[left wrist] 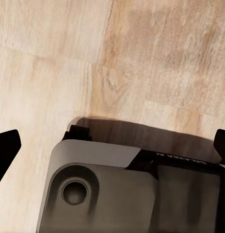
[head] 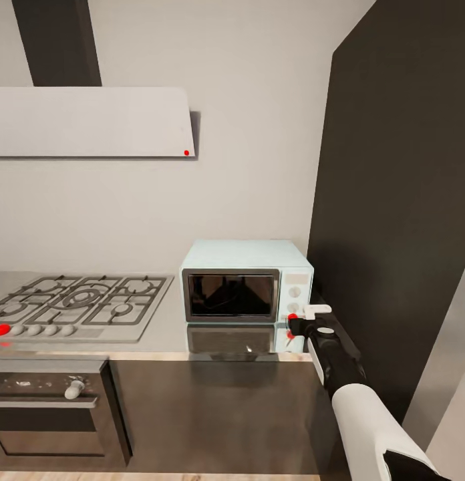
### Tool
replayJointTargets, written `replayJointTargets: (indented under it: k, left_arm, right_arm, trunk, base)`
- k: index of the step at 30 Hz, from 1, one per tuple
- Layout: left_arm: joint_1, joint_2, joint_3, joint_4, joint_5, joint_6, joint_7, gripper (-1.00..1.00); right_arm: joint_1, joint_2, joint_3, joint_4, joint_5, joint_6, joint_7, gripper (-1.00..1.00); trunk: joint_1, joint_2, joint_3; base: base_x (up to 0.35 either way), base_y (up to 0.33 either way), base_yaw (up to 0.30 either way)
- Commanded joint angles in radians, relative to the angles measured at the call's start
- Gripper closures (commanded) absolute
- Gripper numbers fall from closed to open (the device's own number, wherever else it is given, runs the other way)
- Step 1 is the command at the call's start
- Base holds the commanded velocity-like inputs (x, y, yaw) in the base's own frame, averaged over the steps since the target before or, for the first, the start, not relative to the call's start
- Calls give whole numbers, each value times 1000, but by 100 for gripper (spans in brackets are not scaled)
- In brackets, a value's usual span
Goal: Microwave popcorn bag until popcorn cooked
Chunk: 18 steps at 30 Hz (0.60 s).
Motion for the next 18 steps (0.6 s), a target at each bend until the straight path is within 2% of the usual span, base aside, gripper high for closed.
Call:
replayJointTargets:
  k: [1,18]
  left_arm:
    - [-1,0,-8,1,10,-3,-4,-100]
    - [-1,0,-8,1,11,-2,-5,-100]
  right_arm:
    - [-1,1,-5,-2,9,4,5,100]
    - [-1,3,-4,-2,11,5,1,100]
  trunk:
    - [0,-1,-1]
    - [0,-1,-1]
  base:
    - [0,0,0]
    - [0,0,0]
